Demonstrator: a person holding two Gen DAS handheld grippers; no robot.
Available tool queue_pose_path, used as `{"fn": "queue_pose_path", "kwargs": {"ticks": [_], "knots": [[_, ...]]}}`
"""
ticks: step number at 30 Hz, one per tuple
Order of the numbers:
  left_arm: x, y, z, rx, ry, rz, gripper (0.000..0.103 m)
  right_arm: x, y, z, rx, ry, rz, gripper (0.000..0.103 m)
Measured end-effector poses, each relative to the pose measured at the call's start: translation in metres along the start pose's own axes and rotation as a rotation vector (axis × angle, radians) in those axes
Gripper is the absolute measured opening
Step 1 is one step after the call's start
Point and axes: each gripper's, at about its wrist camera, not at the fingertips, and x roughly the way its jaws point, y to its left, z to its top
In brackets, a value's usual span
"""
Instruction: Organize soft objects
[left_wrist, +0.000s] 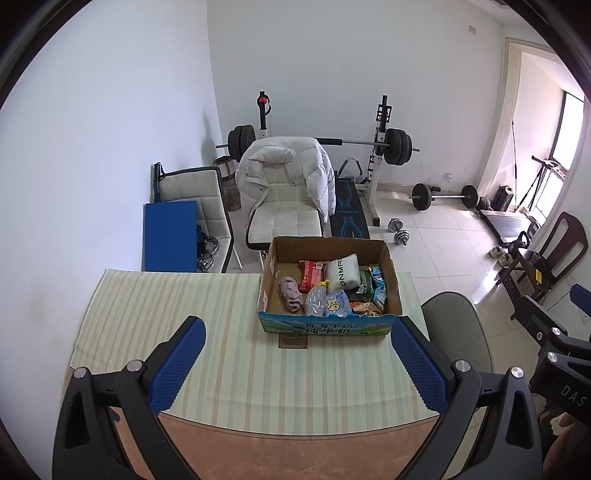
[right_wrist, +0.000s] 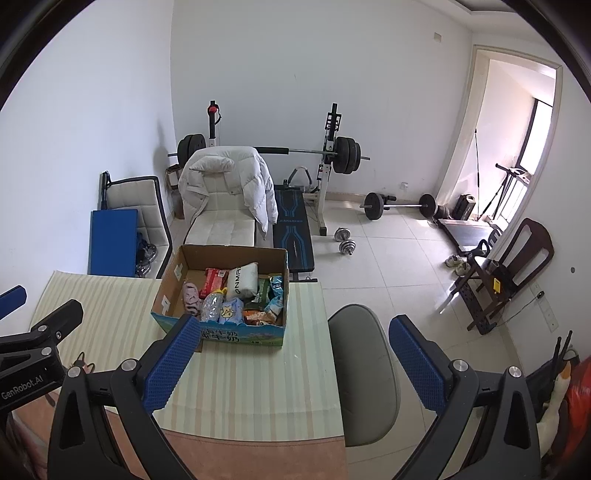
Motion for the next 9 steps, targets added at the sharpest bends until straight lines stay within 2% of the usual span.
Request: {"fn": "queue_pose_path", "kwargs": {"ticks": [9], "knots": [[-0.0001,-0.0006,-0.0010,0.004,-0.006,-0.003,0.103,0.0002,-0.0006,0.0001,-0.001,-0.002,0.000,0.103]]}}
